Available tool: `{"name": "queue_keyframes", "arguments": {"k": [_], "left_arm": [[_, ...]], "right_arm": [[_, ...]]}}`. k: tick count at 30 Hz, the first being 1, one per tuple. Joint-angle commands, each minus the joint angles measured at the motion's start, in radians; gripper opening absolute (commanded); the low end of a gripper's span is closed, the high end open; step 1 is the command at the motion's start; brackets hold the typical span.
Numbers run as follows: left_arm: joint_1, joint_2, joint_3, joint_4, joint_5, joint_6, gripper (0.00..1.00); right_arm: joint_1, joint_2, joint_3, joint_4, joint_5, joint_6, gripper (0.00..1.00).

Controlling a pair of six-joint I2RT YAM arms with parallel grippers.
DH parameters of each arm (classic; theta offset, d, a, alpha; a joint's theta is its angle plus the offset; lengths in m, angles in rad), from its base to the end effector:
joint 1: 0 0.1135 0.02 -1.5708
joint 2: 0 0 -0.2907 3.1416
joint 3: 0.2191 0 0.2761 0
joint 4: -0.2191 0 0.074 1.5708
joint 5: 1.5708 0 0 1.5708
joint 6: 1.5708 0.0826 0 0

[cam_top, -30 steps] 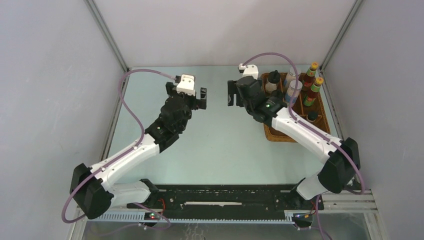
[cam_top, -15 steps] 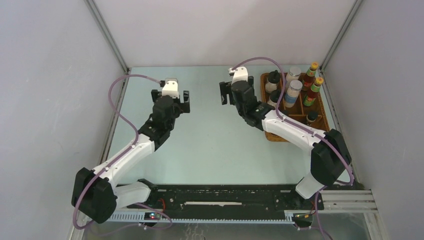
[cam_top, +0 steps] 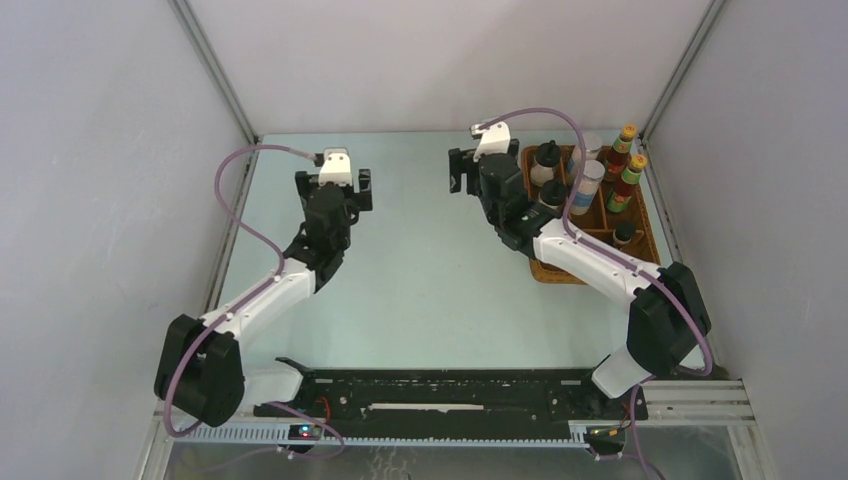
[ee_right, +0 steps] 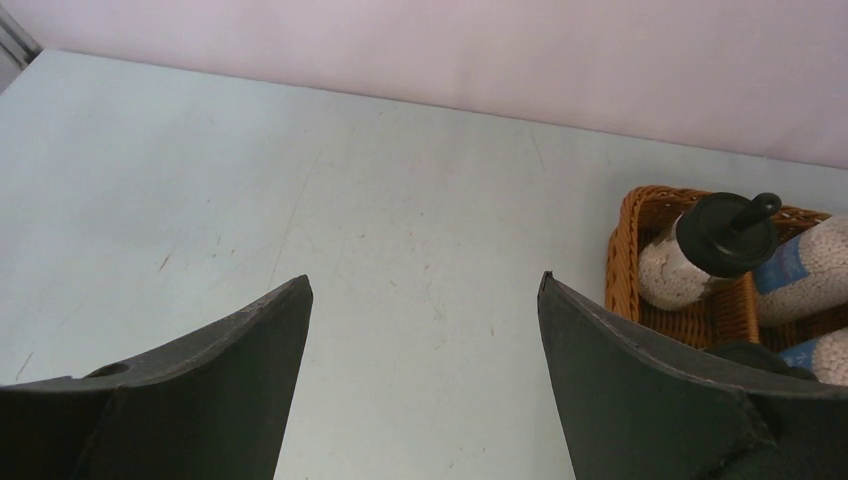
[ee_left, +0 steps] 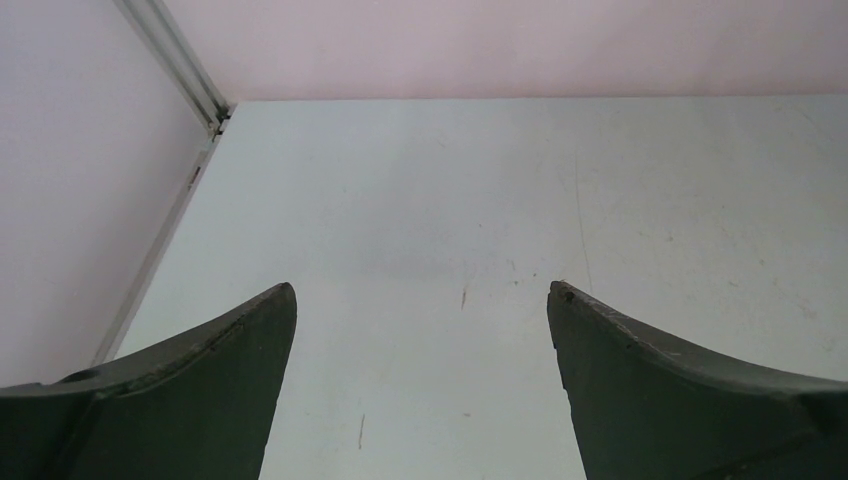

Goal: Organize the condiment bottles
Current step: Reset both arms

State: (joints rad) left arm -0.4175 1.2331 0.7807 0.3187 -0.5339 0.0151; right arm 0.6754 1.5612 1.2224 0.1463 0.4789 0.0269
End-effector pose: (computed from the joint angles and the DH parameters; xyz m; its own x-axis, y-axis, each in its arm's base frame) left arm 0.3243 -0.0979 0.3046 -0.1235 0.0690 -0.9899 -0.1101 0.9905 0.0828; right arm 0.3640 0.2428 0.3430 -0.1547 -0.0933 -0.9835 -0.1978 0.9783 -0.0617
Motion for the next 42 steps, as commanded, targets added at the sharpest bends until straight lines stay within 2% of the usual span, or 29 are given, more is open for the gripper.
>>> {"name": "queue_keyframes", "arguments": {"k": [1,7,20,42], "left_arm": [[0.009,0.021,0.014,0.133,-0.059,0.061,1.00],[0.009,-0.020,-0.040,0.212,-0.098,0.063,1.00],[-0.013,-0.074,-0.027,0.152,-0.294,-0.055,1.00],[-0.027,-0.104,-0.046,0.147,-0.317,-0.048,1.00]], "right_arm": [[-0.022,-0.038,0.003,0.077,0.010,-0.025,0.91],[-0.025,-0.015,0.003,0.119,-0.004,-0.054,0.91],[-0.025,-0.015,0.004,0.115,0.000,-0.073,0.92],[-0.021,0.003,0.004,0.137,-0.007,-0.079,0.91]]}}
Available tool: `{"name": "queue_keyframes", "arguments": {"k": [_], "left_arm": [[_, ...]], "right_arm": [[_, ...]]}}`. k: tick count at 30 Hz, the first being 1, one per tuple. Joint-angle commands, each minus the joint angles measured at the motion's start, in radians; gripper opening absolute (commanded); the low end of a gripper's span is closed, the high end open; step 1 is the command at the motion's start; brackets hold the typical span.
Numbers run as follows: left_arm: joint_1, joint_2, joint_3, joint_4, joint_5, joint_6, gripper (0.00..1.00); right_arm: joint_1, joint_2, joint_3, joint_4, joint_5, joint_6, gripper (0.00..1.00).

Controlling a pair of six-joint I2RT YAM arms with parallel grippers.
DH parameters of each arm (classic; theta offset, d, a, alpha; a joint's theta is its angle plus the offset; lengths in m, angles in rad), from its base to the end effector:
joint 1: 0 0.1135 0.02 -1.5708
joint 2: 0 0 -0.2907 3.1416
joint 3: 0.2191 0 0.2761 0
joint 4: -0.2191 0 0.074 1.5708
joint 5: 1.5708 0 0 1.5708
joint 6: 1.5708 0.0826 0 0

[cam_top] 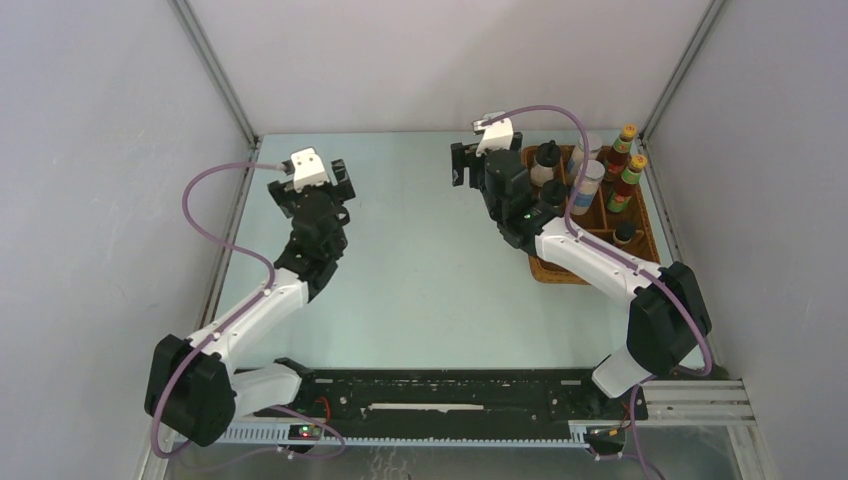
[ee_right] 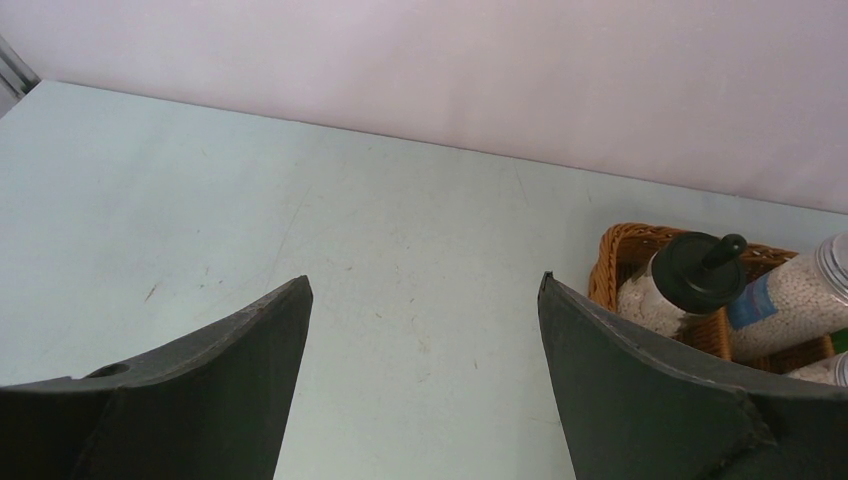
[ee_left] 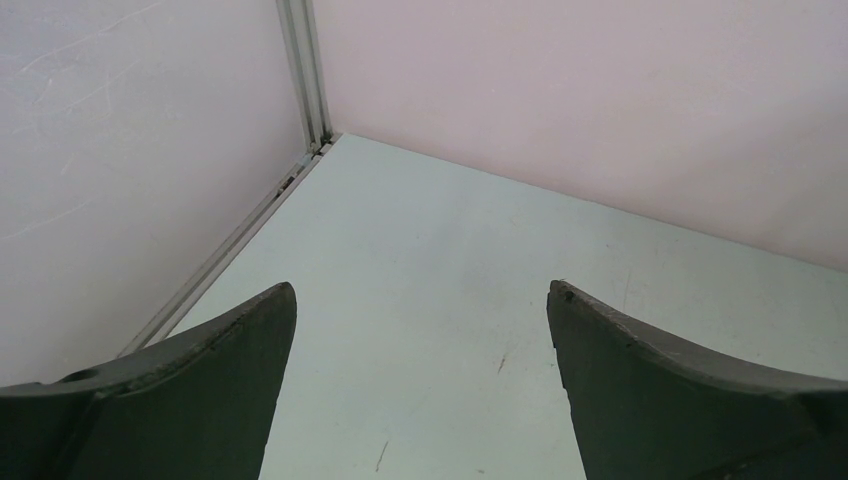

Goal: Organize the condiment bottles
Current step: Reset both arms

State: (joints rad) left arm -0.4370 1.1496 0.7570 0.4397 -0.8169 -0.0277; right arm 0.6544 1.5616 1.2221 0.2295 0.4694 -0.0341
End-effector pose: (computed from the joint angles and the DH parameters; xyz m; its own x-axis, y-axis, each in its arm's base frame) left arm 0.3005 -0.0739 0.3373 0.0529 -0.0456 -0.9976 -0.3688 0.9275 -0.0620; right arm 0.3704 0.2371 0.3548 -0.0807 -0.1002 -0.9917 -0.1890 0.9784 -0.0835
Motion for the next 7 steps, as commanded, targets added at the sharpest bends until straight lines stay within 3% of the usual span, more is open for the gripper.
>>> {"name": "queue_keyframes", "arguments": {"k": [1,4,7], "left_arm": [[-0.009,-0.021,-0.023,0.027,-0.034,-0.003,1.00],[-0.009,-0.023,-0.022,0.029,-0.036,0.004,1.00],[-0.011,-0.025,-0.026,0.033,-0.037,0.009,1.00]], "right_arm": [[-0.001,0.004,0.004,0.051,-0.005,-0.018,0.90],[-0.006,0.014,0.005,0.052,-0.012,-0.018,0.87],[-0.006,0.014,0.010,0.037,0.006,-0.003,0.90]]}}
